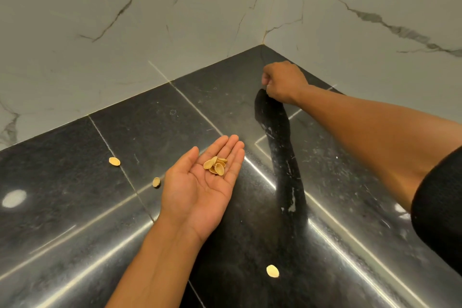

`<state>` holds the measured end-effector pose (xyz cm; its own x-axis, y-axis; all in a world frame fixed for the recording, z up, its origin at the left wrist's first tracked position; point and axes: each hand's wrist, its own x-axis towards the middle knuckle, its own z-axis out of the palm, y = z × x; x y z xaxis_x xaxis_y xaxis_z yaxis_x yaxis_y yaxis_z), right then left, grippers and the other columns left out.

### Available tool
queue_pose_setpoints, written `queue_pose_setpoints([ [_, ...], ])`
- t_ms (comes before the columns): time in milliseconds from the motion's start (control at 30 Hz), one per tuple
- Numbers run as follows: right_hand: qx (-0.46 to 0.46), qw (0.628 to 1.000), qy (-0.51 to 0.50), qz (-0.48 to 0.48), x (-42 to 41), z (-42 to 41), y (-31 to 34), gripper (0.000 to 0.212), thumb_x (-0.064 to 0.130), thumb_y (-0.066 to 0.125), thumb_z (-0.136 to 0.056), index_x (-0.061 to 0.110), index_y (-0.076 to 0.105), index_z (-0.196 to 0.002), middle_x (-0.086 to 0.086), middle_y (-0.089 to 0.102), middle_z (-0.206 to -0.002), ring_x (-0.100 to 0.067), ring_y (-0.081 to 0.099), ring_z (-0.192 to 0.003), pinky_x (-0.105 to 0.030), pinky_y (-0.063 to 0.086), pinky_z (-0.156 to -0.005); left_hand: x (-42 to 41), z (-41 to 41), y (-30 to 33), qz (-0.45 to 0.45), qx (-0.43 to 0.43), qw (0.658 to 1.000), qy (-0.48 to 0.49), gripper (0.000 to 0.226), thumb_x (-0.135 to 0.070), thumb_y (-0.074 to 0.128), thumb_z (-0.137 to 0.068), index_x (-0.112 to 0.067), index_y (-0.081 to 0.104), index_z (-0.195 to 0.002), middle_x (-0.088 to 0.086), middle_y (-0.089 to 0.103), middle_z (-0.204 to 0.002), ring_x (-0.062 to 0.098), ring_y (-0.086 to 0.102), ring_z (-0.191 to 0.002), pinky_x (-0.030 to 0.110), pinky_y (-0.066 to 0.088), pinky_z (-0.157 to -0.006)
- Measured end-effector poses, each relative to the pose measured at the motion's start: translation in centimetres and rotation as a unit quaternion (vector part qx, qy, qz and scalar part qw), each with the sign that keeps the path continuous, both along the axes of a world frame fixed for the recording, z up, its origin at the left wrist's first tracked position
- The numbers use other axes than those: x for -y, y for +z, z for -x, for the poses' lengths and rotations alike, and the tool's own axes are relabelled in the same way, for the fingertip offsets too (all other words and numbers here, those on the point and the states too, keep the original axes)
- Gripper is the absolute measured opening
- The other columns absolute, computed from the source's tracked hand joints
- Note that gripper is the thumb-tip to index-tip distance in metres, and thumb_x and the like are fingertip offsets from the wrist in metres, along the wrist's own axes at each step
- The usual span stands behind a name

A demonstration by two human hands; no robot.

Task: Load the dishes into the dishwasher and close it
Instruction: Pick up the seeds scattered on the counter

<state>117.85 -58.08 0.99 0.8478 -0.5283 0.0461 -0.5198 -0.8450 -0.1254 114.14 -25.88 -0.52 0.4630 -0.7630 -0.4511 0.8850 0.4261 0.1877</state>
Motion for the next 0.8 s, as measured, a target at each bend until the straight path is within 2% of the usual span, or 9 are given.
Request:
queue_pose_setpoints([
  [100, 0.055, 0.997, -0.020, -0.056, -1.0, 1.1, 0.2, 0.023, 0.002, 0.062, -0.083, 0.020, 0.073, -0.093, 0.003, 0.071, -0.096, -0.021, 0.066, -0.095, -0.041, 0.058, -0.089, 0.3, 0.7, -0.3, -0.005, -0.011, 1.000, -0.003, 0.053, -0.027, 0.037, -0.108, 0.014, 0.050, -0.138, 0.034, 0.061, -0.134, 0.047, 0.059, -0.129, 0.052, 0.039, -0.118],
  [200, 0.140, 0.984, -0.015, -0.113, -4.5, 3.2, 1.7, 0.020, 0.005, 0.065, -0.080, 0.020, 0.076, -0.088, 0.008, 0.069, -0.080, -0.013, 0.067, -0.080, -0.039, 0.060, -0.085, 0.5, 1.3, -0.1, -0.007, -0.016, 1.000, -0.010, 0.054, -0.027, 0.037, -0.108, 0.015, 0.049, -0.139, 0.036, 0.060, -0.134, 0.047, 0.057, -0.131, 0.052, 0.037, -0.119],
  [367, 0.273, 0.944, 0.104, -0.155, -14.0, 9.3, 4.6, 0.013, 0.010, 0.070, -0.077, 0.017, 0.078, -0.084, 0.001, 0.072, -0.080, -0.013, 0.068, -0.073, -0.036, 0.057, -0.074, 0.1, 2.5, 0.3, -0.023, -0.015, 1.000, 0.001, 0.054, -0.027, 0.034, -0.110, 0.015, 0.047, -0.140, 0.036, 0.059, -0.135, 0.047, 0.053, -0.134, 0.052, 0.037, -0.120],
  [500, 0.237, 0.934, 0.198, -0.179, -20.4, 14.4, 5.6, 0.015, -0.001, 0.071, -0.077, 0.008, 0.077, -0.087, -0.006, 0.070, -0.083, -0.020, 0.067, -0.075, -0.041, 0.055, -0.071, -1.3, 4.6, 1.4, -0.021, 0.001, 1.000, -0.008, 0.054, -0.029, 0.031, -0.110, 0.013, 0.049, -0.140, 0.033, 0.059, -0.137, 0.042, 0.056, -0.133, 0.047, 0.038, -0.119],
  [567, 0.200, 0.941, 0.217, -0.163, -22.4, 16.3, 5.7, 0.013, -0.001, 0.072, -0.080, 0.007, 0.077, -0.089, -0.006, 0.069, -0.084, -0.021, 0.065, -0.077, -0.043, 0.053, -0.072, -2.1, 5.8, 2.3, -0.016, 0.002, 1.000, -0.007, 0.050, -0.028, 0.032, -0.110, 0.011, 0.056, -0.131, 0.028, 0.067, -0.125, 0.037, 0.066, -0.120, 0.043, 0.050, -0.106],
  [633, 0.170, 0.949, 0.219, -0.148, -23.6, 17.7, 5.8, 0.010, 0.006, 0.071, -0.085, 0.010, 0.077, -0.094, -0.004, 0.069, -0.087, -0.019, 0.064, -0.080, -0.042, 0.052, -0.074, -2.8, 7.0, 2.8, -0.009, -0.005, 1.000, -0.007, 0.047, -0.026, 0.032, -0.110, 0.009, 0.062, -0.116, 0.024, 0.073, -0.105, 0.033, 0.075, -0.095, 0.039, 0.062, -0.081],
  [667, 0.160, 0.952, 0.217, -0.144, -24.1, 18.3, 5.9, 0.011, 0.008, 0.070, -0.087, 0.010, 0.077, -0.095, -0.003, 0.070, -0.088, -0.020, 0.064, -0.081, -0.042, 0.052, -0.075, -3.2, 7.5, 3.0, -0.008, -0.012, 1.000, -0.004, 0.047, -0.025, 0.032, -0.110, 0.009, 0.063, -0.112, 0.024, 0.073, -0.099, 0.033, 0.077, -0.087, 0.037, 0.063, -0.072],
  [700, 0.166, 0.952, 0.212, -0.143, -24.5, 19.0, 6.2, 0.012, 0.008, 0.070, -0.087, 0.010, 0.077, -0.096, -0.003, 0.071, -0.089, -0.020, 0.065, -0.082, -0.041, 0.053, -0.076, -3.6, 8.1, 3.3, -0.009, -0.016, 1.000, -0.003, 0.047, -0.025, 0.032, -0.110, 0.010, 0.062, -0.114, 0.026, 0.073, -0.100, 0.034, 0.077, -0.086, 0.037, 0.062, -0.072],
  [800, 0.269, 0.941, 0.152, -0.135, -25.1, 21.4, 6.8, 0.017, 0.002, 0.069, -0.083, 0.010, 0.077, -0.095, -0.001, 0.074, -0.087, -0.020, 0.068, -0.079, -0.036, 0.055, -0.074, -4.8, 9.1, 3.9, -0.023, -0.006, 1.000, -0.006, 0.052, -0.027, 0.032, -0.110, 0.012, 0.056, -0.132, 0.031, 0.066, -0.127, 0.039, 0.072, -0.109, 0.044, 0.054, -0.097],
])
